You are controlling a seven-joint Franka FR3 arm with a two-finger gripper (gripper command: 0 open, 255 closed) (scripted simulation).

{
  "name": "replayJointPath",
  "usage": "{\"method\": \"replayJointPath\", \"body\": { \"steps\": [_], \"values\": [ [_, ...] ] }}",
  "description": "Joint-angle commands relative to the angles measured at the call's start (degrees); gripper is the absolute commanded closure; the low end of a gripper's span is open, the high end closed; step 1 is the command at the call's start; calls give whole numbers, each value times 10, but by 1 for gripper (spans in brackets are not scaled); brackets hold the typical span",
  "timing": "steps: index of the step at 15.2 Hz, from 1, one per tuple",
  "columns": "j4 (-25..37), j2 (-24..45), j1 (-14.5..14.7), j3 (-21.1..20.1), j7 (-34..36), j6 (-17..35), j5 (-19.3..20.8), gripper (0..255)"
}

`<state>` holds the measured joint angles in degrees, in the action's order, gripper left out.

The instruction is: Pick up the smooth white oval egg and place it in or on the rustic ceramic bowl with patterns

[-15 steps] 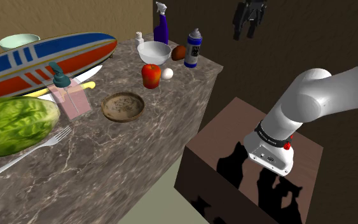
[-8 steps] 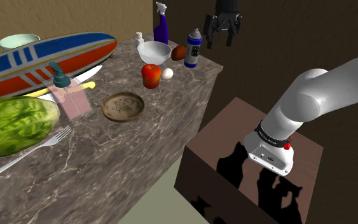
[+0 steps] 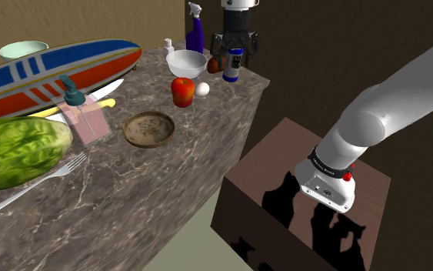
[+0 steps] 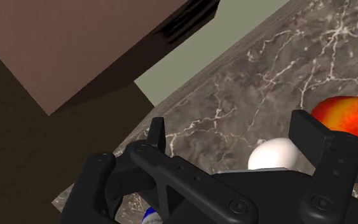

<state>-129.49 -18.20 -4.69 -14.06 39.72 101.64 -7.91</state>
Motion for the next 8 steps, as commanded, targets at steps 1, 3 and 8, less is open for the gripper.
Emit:
{"method": "replayJointPath", "body": {
  "steps": [1,3,8],
  "values": [
    [26,51,-6,-16,53,20,10,0],
    [55,100,-9,-27,102,35,23,0],
    [140,227,-9,-37,223,56,66,0]
  ]
}}
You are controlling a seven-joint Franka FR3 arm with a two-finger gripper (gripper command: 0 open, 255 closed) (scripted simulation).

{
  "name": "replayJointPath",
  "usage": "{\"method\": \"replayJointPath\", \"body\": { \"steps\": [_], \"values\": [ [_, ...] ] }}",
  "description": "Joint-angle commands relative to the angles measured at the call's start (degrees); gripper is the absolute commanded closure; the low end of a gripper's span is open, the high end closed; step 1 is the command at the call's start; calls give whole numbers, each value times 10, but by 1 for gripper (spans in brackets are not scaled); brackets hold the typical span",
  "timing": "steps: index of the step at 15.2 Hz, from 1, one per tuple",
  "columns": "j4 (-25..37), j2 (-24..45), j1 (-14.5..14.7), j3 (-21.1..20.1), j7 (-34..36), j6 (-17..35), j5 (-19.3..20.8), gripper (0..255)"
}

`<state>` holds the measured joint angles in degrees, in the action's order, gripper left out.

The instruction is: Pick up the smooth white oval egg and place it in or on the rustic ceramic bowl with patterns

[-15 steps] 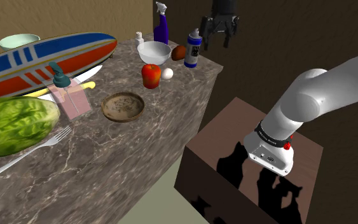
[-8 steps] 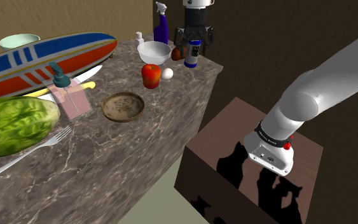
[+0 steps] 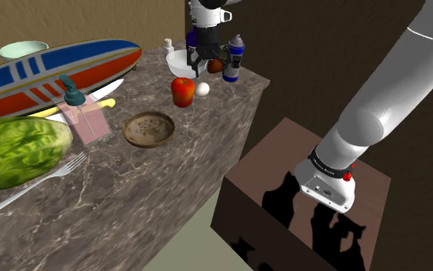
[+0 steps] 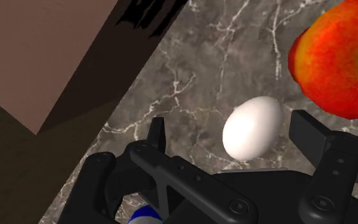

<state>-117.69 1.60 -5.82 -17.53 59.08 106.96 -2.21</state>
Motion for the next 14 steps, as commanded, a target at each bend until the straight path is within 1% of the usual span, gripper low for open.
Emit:
{"method": "replayJointPath", "body": {
  "steps": [1,3,4,11,14],
  "values": [
    [41,54,4,-2,52,4,18,0],
    [81,104,9,3,95,5,35,0],
    [92,117,11,5,106,4,39,0],
    [48,126,12,7,108,57,42,0],
    [45,127,12,7,108,61,43,0]
  ]
}}
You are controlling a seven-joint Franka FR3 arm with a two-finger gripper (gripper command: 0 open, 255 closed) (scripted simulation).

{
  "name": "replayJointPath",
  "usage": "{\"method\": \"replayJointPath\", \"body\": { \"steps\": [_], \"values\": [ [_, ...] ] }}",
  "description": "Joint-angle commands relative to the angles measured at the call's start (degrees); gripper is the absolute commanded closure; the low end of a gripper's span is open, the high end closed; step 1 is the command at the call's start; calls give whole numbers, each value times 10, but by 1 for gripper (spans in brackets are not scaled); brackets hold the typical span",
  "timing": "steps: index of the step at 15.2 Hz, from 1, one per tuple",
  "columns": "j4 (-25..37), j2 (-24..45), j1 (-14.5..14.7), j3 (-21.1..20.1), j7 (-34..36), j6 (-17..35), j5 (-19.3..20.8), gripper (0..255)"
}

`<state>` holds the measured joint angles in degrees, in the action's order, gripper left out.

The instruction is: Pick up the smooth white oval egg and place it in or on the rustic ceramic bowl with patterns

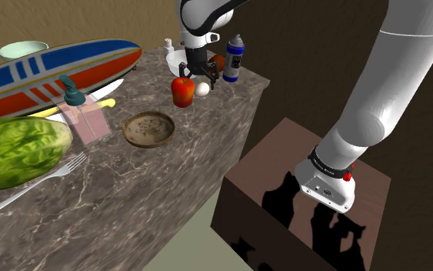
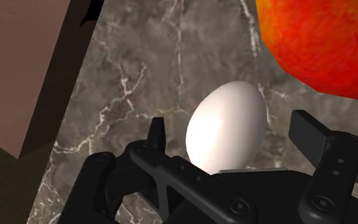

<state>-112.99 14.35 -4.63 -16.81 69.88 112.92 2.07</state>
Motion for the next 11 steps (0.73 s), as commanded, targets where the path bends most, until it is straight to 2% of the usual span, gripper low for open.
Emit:
{"method": "replayJointPath", "body": {
  "steps": [1,5,6,11],
  "values": [
    [-2,-1,0,0,0,2,0,0],
    [-2,0,0,0,0,1,0,0],
    [-2,0,0,0,0,1,0,255],
    [-2,0,0,0,0,2,0,255]
  ]
}}
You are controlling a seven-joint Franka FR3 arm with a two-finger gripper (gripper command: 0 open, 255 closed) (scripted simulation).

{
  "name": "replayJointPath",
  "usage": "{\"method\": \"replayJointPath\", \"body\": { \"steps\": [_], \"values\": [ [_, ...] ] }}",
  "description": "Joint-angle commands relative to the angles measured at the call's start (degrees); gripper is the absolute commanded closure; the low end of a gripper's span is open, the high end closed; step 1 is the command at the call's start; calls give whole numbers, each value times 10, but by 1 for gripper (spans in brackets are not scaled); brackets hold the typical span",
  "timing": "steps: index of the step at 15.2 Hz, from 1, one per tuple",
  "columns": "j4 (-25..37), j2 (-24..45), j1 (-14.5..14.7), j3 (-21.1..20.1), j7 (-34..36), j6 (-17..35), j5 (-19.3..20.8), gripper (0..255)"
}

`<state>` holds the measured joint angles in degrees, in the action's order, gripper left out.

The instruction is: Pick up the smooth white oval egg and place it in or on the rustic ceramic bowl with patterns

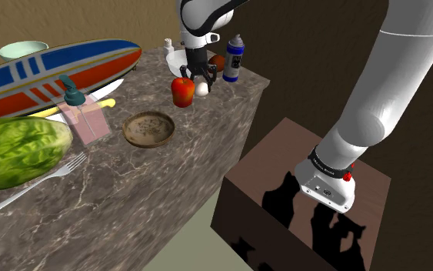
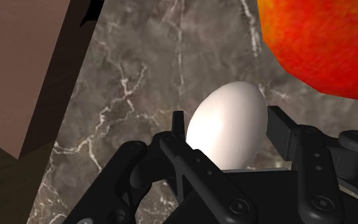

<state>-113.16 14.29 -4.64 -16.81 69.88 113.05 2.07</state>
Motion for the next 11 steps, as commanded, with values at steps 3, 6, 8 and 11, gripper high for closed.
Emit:
{"method": "replayJointPath", "body": {
  "steps": [3,6,8,11],
  "values": [
    [0,0,0,0,0,0,0,255],
    [6,-8,-1,-1,-1,-13,-3,255],
    [12,-15,-1,-1,-3,-27,-5,255],
    [23,-26,-2,-2,-4,-48,-8,255]
  ]
}}
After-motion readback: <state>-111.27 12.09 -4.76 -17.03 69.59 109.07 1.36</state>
